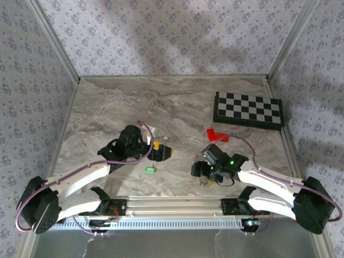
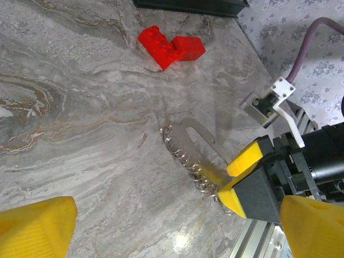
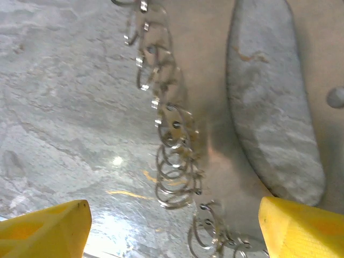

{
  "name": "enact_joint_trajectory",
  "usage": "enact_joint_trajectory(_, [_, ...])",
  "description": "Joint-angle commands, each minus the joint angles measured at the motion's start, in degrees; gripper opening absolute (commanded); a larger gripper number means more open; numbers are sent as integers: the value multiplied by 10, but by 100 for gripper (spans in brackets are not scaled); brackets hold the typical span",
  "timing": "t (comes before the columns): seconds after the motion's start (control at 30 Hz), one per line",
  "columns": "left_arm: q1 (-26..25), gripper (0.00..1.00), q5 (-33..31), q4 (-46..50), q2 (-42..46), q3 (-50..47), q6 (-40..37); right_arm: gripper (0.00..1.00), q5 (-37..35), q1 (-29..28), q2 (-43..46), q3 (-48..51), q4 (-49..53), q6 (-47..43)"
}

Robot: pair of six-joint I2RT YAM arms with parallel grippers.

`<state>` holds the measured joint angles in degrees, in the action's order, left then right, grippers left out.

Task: Put the keys on the keyring

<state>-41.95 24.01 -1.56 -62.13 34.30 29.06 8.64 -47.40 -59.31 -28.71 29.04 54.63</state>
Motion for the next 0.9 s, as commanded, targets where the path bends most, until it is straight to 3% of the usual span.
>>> enact_joint_trajectory(0.0, [4, 97, 4, -13, 20, -3, 2, 83, 13, -4, -12, -15, -23, 1])
enact_joint_trajectory(0.27, [3, 95, 17, 11, 36, -3, -9, 82, 16, -13, -24, -41, -11, -17])
enact_joint_trajectory(0.47, [-3, 95, 45, 118, 49, 36, -79, 82, -7, 2, 88, -33, 104, -20])
enact_joint_trajectory(0.7, [-17, 94, 66, 66, 43, 22, -54, 74, -33, 4, 224, 20, 199, 55])
enact_joint_trajectory(0.87, [-40, 94, 62, 45, 28, 26, -47, 66, -30, 4, 228, 33, 220, 56])
